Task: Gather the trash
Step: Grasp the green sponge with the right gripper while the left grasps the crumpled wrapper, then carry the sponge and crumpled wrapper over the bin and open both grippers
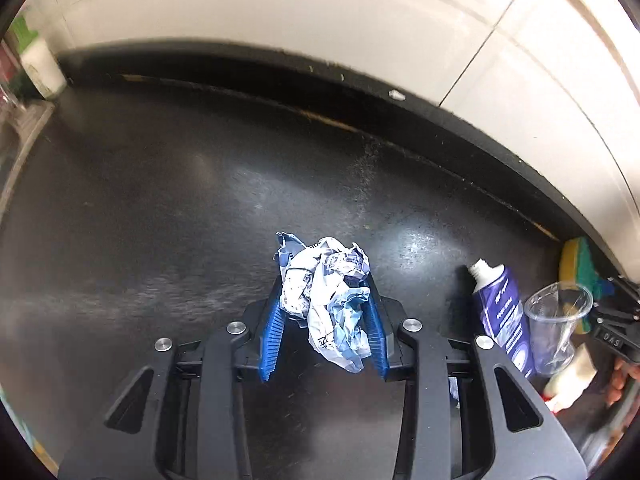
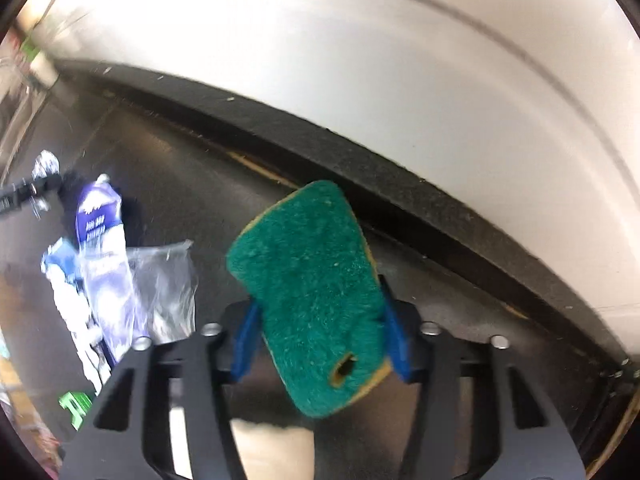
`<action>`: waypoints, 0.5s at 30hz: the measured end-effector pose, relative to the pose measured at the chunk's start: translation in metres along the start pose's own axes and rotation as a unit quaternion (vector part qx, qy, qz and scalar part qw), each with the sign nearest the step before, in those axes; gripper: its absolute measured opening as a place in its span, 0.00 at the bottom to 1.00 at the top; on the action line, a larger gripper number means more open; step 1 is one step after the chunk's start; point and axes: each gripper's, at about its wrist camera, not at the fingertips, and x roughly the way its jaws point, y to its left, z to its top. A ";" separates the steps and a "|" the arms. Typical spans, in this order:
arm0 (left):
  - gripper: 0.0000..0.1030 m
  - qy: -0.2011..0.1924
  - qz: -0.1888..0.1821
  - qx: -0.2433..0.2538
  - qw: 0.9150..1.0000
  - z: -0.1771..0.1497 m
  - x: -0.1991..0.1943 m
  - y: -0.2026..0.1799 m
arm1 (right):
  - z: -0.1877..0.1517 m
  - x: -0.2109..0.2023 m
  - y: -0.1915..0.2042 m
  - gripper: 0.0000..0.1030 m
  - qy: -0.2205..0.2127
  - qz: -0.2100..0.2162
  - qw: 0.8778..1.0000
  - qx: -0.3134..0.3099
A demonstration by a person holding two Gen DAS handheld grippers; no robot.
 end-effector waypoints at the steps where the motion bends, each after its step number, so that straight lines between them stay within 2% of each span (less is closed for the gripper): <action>1: 0.35 -0.004 -0.003 -0.002 1.000 -0.003 -0.008 0.001 | -0.004 -0.007 0.000 0.46 -0.010 -0.008 1.000 0.002; 4: 0.35 -0.013 -0.015 -0.019 1.000 -0.011 -0.029 0.007 | -0.012 -0.030 -0.006 0.46 -0.028 0.013 0.999 0.035; 10: 0.35 -0.020 -0.040 -0.059 0.997 -0.046 -0.080 0.029 | -0.020 -0.093 0.001 0.46 -0.083 0.019 0.996 0.033; 15: 0.35 -0.051 -0.025 -0.076 0.996 -0.079 -0.130 0.048 | -0.023 -0.137 0.037 0.46 -0.119 0.042 0.992 -0.008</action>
